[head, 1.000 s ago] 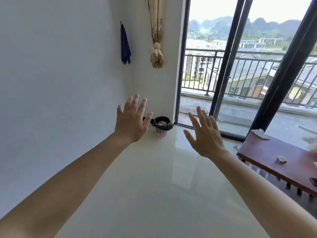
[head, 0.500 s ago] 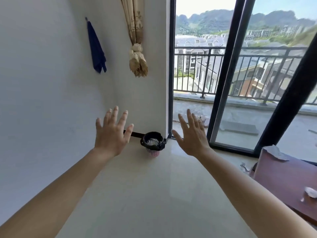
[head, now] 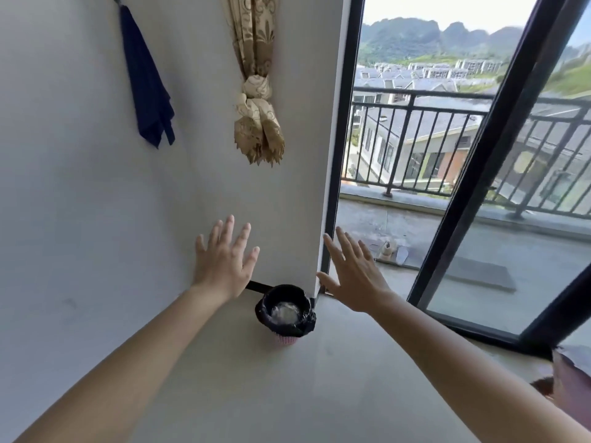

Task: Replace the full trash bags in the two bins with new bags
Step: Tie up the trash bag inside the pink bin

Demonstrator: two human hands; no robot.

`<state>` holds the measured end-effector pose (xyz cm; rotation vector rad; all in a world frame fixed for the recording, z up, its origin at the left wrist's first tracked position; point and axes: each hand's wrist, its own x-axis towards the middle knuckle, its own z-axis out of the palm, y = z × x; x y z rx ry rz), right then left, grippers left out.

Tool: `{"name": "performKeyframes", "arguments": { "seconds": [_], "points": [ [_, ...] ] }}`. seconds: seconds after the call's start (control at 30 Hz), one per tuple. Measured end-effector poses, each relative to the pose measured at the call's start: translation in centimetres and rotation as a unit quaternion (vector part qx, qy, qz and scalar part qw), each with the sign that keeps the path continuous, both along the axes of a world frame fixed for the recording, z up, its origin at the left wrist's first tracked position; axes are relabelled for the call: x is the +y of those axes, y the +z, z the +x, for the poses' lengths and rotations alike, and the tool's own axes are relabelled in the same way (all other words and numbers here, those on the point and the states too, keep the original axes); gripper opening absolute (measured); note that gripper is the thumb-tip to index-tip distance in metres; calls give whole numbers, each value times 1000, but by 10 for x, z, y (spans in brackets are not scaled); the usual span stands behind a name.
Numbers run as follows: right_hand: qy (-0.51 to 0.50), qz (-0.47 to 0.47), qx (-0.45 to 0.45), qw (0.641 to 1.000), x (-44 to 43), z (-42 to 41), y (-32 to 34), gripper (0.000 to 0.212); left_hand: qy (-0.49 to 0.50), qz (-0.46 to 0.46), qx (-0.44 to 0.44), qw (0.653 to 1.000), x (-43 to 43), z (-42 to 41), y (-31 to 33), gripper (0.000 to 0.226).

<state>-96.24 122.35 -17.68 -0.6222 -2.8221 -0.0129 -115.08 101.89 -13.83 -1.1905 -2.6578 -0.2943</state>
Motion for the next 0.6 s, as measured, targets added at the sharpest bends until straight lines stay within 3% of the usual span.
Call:
{"name": "performKeyframes", "arguments": {
  "seconds": [0.17, 0.37, 0.6],
  "points": [
    [-49, -39, -21, 998, 89, -61, -32, 81, -34, -44, -42, 998, 104, -77, -37, 62],
    [-91, -111, -83, 986, 201, -148, -130, 79, -19, -118, -101, 988, 207, -162, -137, 62],
    [-102, -215, -193, 952, 291, -246, -237, 79, 0, -259, -208, 943, 279, -257, -246, 62]
  ]
}}
